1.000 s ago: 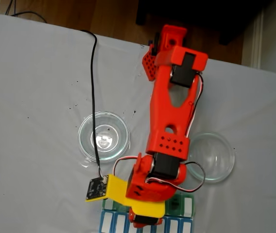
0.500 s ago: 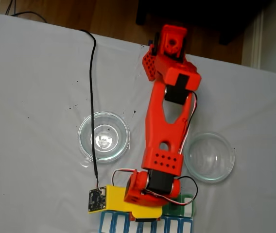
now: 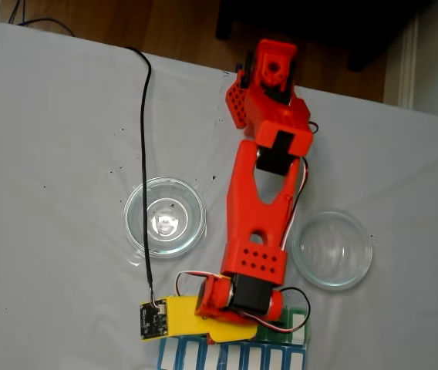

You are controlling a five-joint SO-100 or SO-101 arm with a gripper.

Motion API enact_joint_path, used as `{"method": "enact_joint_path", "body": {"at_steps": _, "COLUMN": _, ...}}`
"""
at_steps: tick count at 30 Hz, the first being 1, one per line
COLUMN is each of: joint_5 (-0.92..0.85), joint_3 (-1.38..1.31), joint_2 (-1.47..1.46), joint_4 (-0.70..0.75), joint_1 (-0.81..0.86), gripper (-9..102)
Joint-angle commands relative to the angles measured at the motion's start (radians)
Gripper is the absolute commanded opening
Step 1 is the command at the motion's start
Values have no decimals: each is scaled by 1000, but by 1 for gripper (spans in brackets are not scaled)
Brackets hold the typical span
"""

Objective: Sort medicines into box.

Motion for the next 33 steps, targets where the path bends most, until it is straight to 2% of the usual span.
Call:
{"method": "enact_joint_path", "body": {"at_steps": 1, "joint_5": -14, "joint_3": -103, "joint_2": 15, "joint_4": 23, "joint_1": -3, "gripper": 1}}
{"method": "enact_joint_path", "body": {"at_steps": 11, "joint_5": 2, "joint_3": -262, "joint_2": -126, "joint_4": 112, "joint_1": -3, "gripper": 1}}
{"method": "enact_joint_path", "body": {"at_steps": 24, "joint_5": 38, "joint_3": -273, "joint_2": -190, "joint_4": 133, "joint_1": -11, "gripper": 1}}
{"method": "enact_joint_path", "body": {"at_steps": 33, "joint_5": 60, "joint_3": -462, "joint_2": -296, "joint_4": 175, "joint_1": 8, "gripper": 1}}
